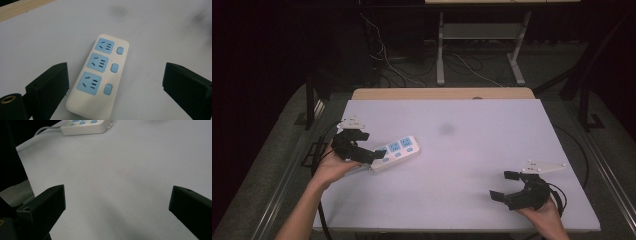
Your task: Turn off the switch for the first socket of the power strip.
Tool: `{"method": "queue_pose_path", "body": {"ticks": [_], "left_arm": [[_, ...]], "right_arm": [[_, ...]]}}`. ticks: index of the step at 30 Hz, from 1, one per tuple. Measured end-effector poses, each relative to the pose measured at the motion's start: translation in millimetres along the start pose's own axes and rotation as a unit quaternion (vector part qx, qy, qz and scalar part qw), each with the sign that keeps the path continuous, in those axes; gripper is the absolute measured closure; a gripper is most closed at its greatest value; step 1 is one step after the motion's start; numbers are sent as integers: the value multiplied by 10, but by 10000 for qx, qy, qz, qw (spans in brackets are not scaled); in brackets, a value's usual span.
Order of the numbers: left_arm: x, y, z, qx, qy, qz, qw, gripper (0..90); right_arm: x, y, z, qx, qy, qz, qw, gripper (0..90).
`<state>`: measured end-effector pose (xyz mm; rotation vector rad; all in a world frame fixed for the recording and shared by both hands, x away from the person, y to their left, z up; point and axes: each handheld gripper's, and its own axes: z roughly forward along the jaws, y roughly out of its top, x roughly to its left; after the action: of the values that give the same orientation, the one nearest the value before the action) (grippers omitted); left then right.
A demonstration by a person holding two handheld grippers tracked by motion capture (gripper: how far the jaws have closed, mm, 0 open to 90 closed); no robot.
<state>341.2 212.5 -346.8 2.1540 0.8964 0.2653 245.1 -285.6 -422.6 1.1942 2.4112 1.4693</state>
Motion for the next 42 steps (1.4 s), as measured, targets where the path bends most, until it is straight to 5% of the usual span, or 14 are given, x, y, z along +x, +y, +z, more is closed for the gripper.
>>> {"method": "queue_pose_path", "body": {"ticks": [24, 42], "left_arm": [[138, 169, 122, 511, -146, 120, 9985, 184], [246, 147, 273, 732, -365, 171, 9965, 779]], "right_arm": [[-2, -1, -2, 13, 11, -22, 10000, 4], [-1, -3, 8, 54, 31, -59, 10000, 4]]}}
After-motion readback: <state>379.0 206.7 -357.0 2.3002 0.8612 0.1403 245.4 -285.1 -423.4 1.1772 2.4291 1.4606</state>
